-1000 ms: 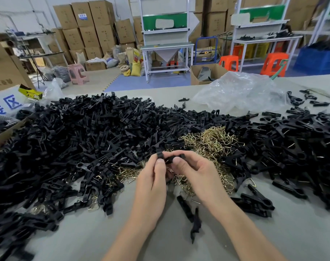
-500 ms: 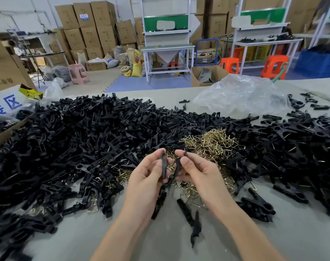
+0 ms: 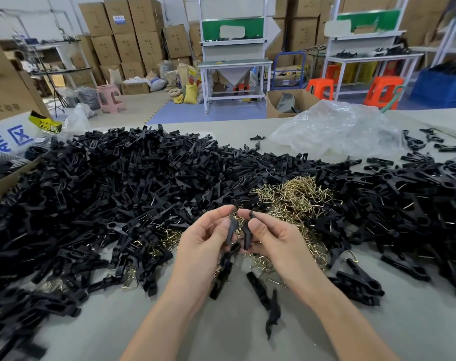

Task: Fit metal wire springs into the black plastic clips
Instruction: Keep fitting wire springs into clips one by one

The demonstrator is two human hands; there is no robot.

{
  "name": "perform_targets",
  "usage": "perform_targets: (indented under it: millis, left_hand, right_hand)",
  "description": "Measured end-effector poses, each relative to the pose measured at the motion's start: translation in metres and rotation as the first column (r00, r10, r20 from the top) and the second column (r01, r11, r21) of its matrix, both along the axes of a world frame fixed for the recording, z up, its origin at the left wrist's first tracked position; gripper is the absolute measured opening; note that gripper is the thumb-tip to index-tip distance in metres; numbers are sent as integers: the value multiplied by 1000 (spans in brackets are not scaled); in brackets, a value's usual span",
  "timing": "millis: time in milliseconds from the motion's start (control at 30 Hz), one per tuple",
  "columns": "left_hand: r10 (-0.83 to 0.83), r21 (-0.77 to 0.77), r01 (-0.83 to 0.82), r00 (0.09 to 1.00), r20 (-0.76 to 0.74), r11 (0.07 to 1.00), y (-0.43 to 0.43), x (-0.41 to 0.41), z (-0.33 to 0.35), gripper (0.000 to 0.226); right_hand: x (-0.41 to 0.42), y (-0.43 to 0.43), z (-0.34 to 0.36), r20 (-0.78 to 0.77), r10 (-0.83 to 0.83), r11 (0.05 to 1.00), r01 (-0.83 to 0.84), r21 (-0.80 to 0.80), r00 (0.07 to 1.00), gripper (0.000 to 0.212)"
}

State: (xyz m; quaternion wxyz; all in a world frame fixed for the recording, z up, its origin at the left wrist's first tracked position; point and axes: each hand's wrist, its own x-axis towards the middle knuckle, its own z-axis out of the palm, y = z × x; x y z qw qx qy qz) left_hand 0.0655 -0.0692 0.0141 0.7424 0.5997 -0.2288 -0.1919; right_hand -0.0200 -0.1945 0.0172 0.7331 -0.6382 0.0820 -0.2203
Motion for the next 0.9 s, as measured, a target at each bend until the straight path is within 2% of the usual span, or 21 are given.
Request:
perform_targets:
  millis: [167,367,467,600,667,733,800,867,900]
  left_hand:
    - [-55,37,54,998,23,998,0,-4,2,28]
    - [-66,133,47,987,149,990,2,-8,7,27]
    - [1,145,-22,990,142,989,1,-9,9,11]
    - [147,135,-159,985,95,978,-2,-14,10,5]
    - [188,197,-228,961,201,953,-4,-16,3,9]
    - [112,346,-285,890,442,894,-5,-17,-7,12]
    - [-96,512,-368,734,673,776,-4,-17,-14,26]
    - [-277,585,-499,561,780,639,-5,-15,-20,44]
    - [-316,585,-552,509,801,593,-6,-13,-20,48]
  right_hand:
    - [-1,0,-1,8,16,1000,-16,-23,1000,24]
    - [-2,-4,-2,3,3,1000,-3,26,1000,26]
    - [-3,-8,-2,-12,35,998,-35,43,999,25]
    - [-3,-9,-4,-22,67,998,-66,19,998,25]
    - [-3,-12,-3,23,33,998,-34,50,999,17]
    - [-5,-18,1,79,-60,983,45,179,995,13]
    - [-6,-27,4,118,-165,924,111,366,979,19]
    - [-8,-32,6,124,-245,862,158,481,962,25]
    - [-8,-33,6,118,-271,843,177,507,955,27]
